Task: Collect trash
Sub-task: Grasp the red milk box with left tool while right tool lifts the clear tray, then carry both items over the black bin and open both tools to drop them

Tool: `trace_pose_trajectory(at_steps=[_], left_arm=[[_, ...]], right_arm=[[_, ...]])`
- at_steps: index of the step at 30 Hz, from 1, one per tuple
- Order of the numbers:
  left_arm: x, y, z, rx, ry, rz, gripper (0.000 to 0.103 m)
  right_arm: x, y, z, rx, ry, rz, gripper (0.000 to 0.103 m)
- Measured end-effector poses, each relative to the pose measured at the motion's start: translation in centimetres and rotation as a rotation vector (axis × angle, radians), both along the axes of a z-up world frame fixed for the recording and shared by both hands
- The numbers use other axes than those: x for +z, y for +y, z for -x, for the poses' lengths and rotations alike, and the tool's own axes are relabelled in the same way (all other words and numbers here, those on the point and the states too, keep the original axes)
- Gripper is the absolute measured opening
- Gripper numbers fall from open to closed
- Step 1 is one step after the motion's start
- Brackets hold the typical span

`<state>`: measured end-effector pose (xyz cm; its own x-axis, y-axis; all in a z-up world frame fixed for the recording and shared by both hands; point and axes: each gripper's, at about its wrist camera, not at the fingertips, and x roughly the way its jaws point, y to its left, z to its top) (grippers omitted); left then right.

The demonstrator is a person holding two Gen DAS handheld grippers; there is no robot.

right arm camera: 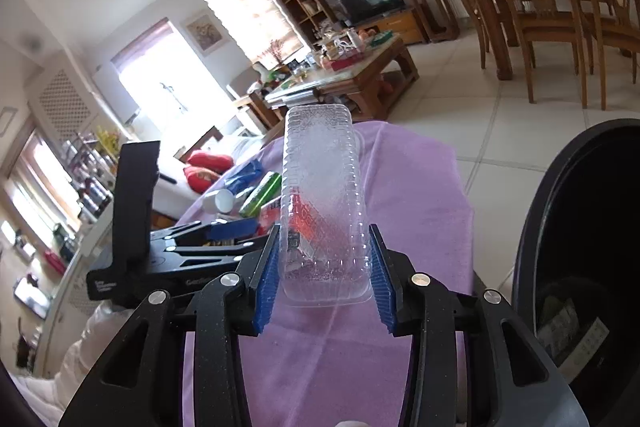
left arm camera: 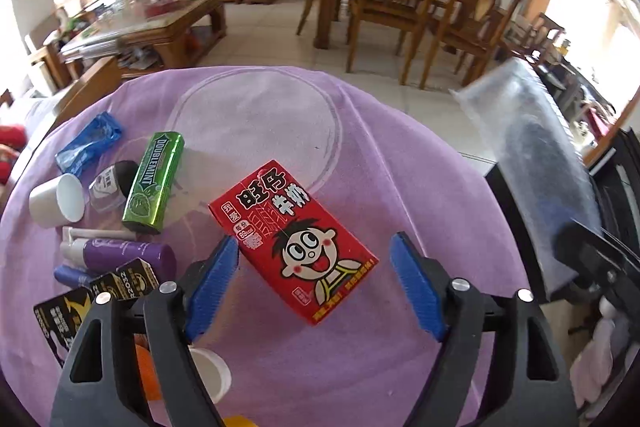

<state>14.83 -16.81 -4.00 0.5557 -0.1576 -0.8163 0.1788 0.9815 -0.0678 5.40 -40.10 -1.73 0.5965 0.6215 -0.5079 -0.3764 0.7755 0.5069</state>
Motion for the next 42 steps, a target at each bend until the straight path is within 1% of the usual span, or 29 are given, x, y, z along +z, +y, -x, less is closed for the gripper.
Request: trace_pose_trajectory(at_steps=[2, 6, 7, 9, 10, 11, 12, 14, 17, 19, 22, 27, 28, 31, 37, 42], left_arm=[[-0.3, -0.3, -0.2, 0.048, 0.010, 0.004, 0.082], [-1.8, -0.9, -0.3, 0.102, 0.060, 0.012, 0.082], [-1.9, -1.0, -0.2, 0.114, 0.059, 0.020, 0.081], [-1.9, -0.9, 0.0, 0.139, 0.032, 0.026, 0.081], [-1.8, -0.9, 0.2, 0.146, 0.008, 0.030, 0.076], [-1.8, -0.7, 0.3, 0.153, 0.003, 0.039, 0.067], [-1.9, -0.5, 0.4, 0.159, 0.004, 0.059, 0.066], [-1.7, -0.1, 0.3, 0.162, -0.011, 0.084, 0.055], [-1.4, -0.3, 0.5, 0.162, -0.043, 0.082, 0.050], [-1.2, -0.1, 0.6, 0.166, -0.056, 0.083, 0.049], [-0.6, -0.3, 1.3, 0.164, -0.107, 0.076, 0.049], [1.7, -2.2, 3.6, 0.091, -0.210, 0.054, 0.049], [2.4, -2.9, 4.3, 0.065, -0.234, 0.056, 0.049], [3.9, -5.0, 5.6, -0.010, -0.270, 0.075, 0.049], [5.1, -9.4, 7.4, -0.156, -0.299, 0.117, 0.049], [4.7, -13.4, 8.1, -0.255, -0.292, 0.127, 0.049]], right_arm=[[0.0, -0.8, 0.5, -0.003, -0.005, 0.001, 0.041], [-0.4, -2.4, 1.3, -0.005, -0.015, 0.003, 0.041], [-0.6, -2.7, 1.4, -0.005, -0.016, 0.006, 0.041], [-0.8, -3.1, 1.8, 0.000, -0.016, 0.010, 0.041], [-0.9, -3.1, 2.0, 0.001, -0.017, 0.010, 0.041], [-1.0, -3.3, 2.2, 0.005, -0.018, 0.008, 0.041], [-1.2, -3.5, 2.4, 0.010, -0.017, 0.004, 0.041], [-1.4, -3.9, 2.6, 0.016, -0.014, -0.011, 0.041], [-1.6, -4.7, 2.7, 0.021, -0.015, -0.030, 0.041], [-1.6, -5.1, 2.8, 0.019, -0.016, -0.043, 0.041], [-1.6, -6.1, 2.8, 0.017, -0.016, -0.070, 0.041], [-1.5, -8.3, 3.9, -0.014, -0.028, -0.107, 0.041], [-1.4, -9.1, 4.1, -0.028, -0.031, -0.115, 0.041], [-1.0, -11.4, 5.0, -0.083, -0.051, -0.123, 0.041], [-0.4, -16.1, 6.9, -0.197, -0.093, -0.127, 0.041], [-1.0, -20.1, 7.8, -0.288, -0.104, -0.102, 0.041]])
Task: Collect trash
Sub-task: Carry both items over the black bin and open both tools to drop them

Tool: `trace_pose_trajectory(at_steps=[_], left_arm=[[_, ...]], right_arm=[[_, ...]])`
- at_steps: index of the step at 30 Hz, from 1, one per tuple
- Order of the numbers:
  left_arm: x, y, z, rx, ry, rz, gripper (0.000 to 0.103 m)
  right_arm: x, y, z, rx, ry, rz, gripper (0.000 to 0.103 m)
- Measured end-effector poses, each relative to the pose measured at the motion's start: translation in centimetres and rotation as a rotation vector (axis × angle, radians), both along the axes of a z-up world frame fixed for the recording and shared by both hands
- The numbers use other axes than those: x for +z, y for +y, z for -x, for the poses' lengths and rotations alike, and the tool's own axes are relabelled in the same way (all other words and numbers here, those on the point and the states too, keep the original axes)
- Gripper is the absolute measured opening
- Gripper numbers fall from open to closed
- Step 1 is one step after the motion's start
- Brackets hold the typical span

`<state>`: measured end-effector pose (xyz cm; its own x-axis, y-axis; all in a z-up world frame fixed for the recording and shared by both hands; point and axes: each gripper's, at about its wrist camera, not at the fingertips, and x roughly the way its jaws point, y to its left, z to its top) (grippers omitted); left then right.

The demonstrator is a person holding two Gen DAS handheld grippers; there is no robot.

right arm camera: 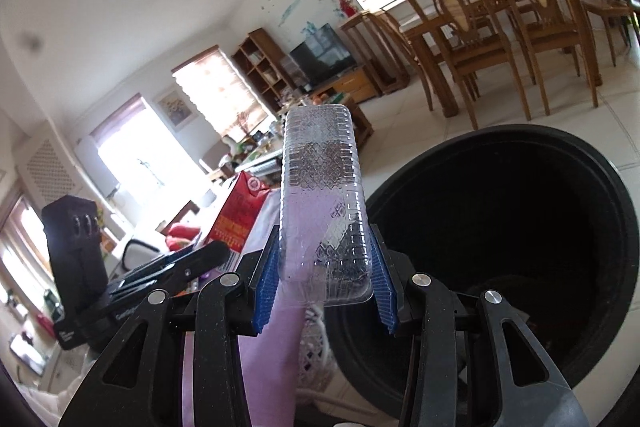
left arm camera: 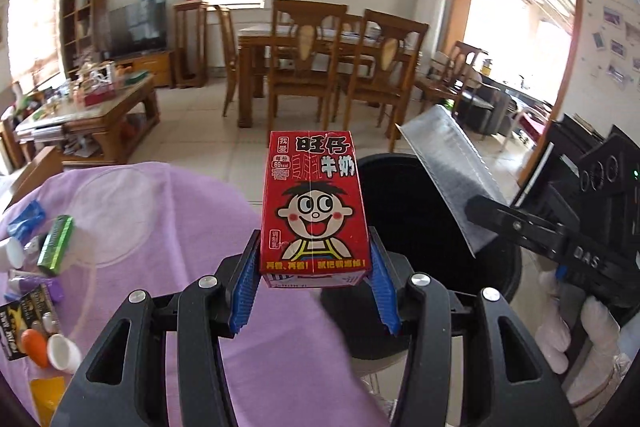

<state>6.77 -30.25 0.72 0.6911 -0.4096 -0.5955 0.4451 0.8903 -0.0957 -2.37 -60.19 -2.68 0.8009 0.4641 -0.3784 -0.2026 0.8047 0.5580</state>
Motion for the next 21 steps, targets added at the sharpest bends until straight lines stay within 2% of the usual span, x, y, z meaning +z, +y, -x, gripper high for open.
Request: trace_pose_trajectory(at_steps=[7, 15, 21], left_arm=[[-2.1, -4.5, -0.6, -0.093, 0.041, -0.019, 0.049], [-4.9, -7.9, -1.7, -0.156, 0.112, -0.063, 0.049], [-6.3, -8.9, -2.3, -0.178, 0.145, -0.083, 0.049]], right_arm=[[-2.5, -3.5, 0.8, -0.135, 0.051, 0.074, 0.041], [-5.5, -5.6, 1.2, -0.200, 0.090, 0.075, 0.042], [-6.1, -5.1, 1.6, -0.217, 0.080, 0.122, 0.042]])
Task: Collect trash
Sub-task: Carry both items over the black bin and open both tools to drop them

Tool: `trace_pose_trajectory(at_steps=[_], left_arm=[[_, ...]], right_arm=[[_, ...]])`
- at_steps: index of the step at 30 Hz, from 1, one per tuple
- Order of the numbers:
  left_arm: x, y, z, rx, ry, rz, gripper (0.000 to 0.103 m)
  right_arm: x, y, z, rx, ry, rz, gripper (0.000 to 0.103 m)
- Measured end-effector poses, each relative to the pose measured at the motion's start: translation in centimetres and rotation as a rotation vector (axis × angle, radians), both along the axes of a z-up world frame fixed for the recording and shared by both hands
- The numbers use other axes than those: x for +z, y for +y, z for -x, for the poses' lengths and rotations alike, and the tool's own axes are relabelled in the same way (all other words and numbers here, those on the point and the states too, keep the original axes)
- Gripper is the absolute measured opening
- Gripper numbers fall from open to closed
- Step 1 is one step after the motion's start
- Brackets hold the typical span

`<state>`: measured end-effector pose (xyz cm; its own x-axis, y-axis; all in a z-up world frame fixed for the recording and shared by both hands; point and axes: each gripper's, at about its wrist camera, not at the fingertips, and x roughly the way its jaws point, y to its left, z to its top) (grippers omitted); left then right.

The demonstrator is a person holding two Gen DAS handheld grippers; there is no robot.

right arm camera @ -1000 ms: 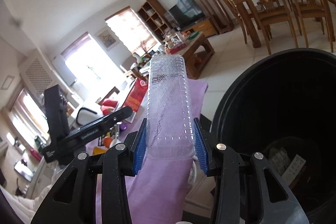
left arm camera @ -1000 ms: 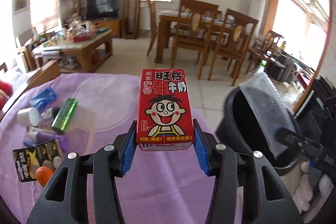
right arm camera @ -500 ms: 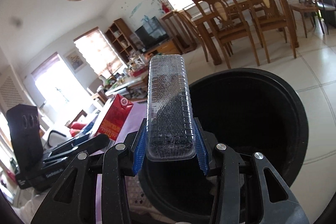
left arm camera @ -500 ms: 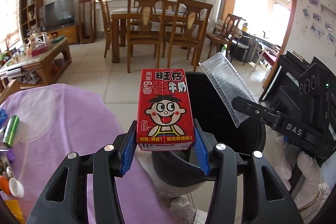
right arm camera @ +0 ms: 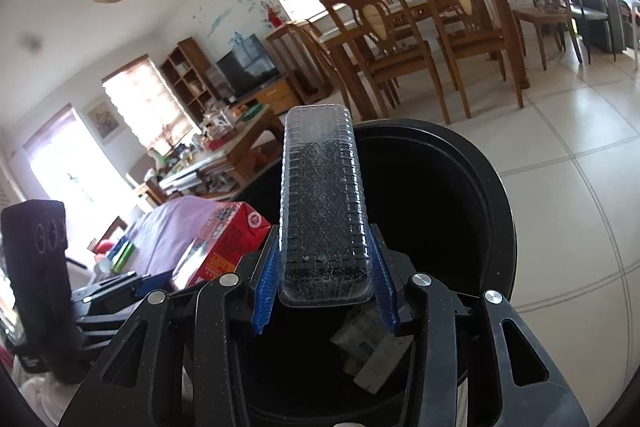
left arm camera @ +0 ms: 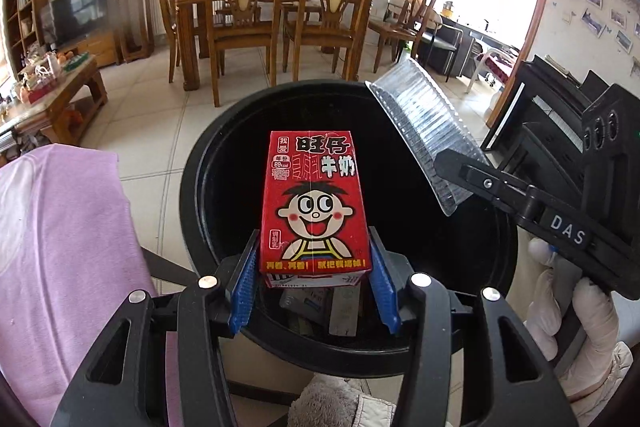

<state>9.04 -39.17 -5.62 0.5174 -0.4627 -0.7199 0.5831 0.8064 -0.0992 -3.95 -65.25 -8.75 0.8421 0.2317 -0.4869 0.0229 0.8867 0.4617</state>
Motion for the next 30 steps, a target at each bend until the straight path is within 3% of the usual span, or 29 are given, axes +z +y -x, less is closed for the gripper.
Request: trace_pose_trajectory(at_steps=[11, 14, 15, 17, 20, 24, 26, 30], left_arm=[[0.1, -0.4, 0.8, -0.012, -0.013, -0.029, 0.051], [0.6, -0.1, 1.4, -0.012, -0.042, -0.036, 0.052], [0.7, 0.2, 1.6, -0.013, -0.048, -0.036, 0.053], [1.2, 0.8, 2.0, -0.010, -0.062, -0.023, 0.068], [2.1, 1.9, 2.8, -0.003, -0.095, -0.006, 0.074], [3.4, 3.7, 3.7, 0.017, -0.145, 0.010, 0.085], [4.2, 4.9, 4.2, 0.028, -0.164, 0.020, 0.087], [5.3, 7.6, 5.1, 0.054, -0.195, 0.040, 0.096]], right_arm=[[0.6, 0.8, -0.7, 0.011, -0.001, 0.014, 0.047], [0.7, 1.1, -0.6, 0.009, -0.007, 0.009, 0.059], [1.0, 1.2, -0.3, 0.006, -0.010, 0.005, 0.059], [1.2, 1.4, -0.1, 0.002, -0.018, -0.005, 0.060], [1.9, 1.8, 0.2, -0.009, -0.032, -0.013, 0.070], [2.8, 3.0, 0.5, 0.000, -0.047, -0.014, 0.072], [3.3, 4.0, 0.6, 0.000, -0.056, -0.008, 0.088], [4.8, 7.0, 0.3, 0.004, -0.076, 0.019, 0.091]])
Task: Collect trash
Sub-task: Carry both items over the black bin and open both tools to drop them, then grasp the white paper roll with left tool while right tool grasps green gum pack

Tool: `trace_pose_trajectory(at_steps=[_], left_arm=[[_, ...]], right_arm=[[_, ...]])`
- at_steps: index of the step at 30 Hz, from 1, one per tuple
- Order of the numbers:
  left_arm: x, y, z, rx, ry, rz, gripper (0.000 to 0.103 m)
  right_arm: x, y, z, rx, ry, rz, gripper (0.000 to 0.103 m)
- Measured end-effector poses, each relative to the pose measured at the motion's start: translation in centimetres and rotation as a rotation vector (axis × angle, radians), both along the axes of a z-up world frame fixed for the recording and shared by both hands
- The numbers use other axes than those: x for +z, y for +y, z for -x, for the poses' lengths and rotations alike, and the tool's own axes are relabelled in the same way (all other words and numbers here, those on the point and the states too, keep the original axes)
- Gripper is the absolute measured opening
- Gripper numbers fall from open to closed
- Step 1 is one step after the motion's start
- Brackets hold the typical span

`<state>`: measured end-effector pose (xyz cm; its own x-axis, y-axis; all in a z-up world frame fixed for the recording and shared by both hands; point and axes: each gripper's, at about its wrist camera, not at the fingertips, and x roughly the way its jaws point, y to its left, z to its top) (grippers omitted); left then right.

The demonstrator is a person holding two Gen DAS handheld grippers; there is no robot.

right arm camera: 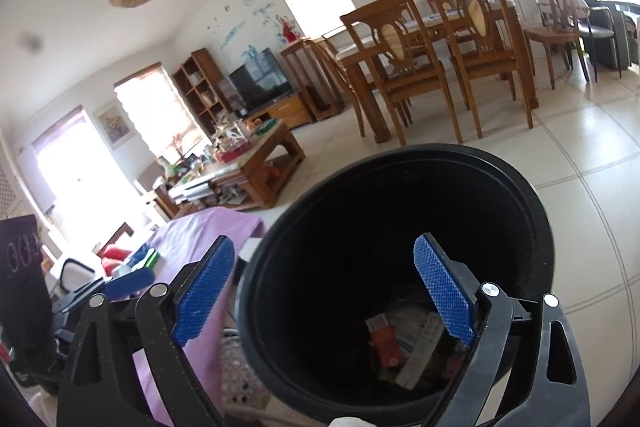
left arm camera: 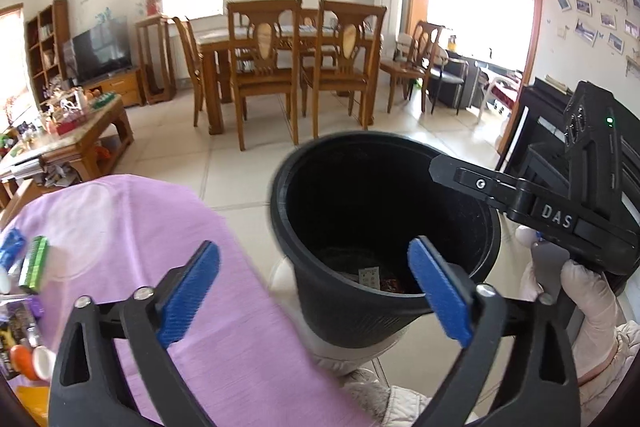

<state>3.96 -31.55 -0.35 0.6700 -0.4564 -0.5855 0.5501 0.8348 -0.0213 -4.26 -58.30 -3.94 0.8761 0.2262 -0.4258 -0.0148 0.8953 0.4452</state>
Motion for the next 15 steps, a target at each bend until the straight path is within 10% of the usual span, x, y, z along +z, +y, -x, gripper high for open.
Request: trace_pose_trajectory(at_steps=[15], left_arm=[[2.8, 20.5, -2.1, 0.357, -0.046, 0.124, 0.096]], right_arm=[[4.0, 17.2, -4.9, 0.230, -0.040, 0.121, 0.098]])
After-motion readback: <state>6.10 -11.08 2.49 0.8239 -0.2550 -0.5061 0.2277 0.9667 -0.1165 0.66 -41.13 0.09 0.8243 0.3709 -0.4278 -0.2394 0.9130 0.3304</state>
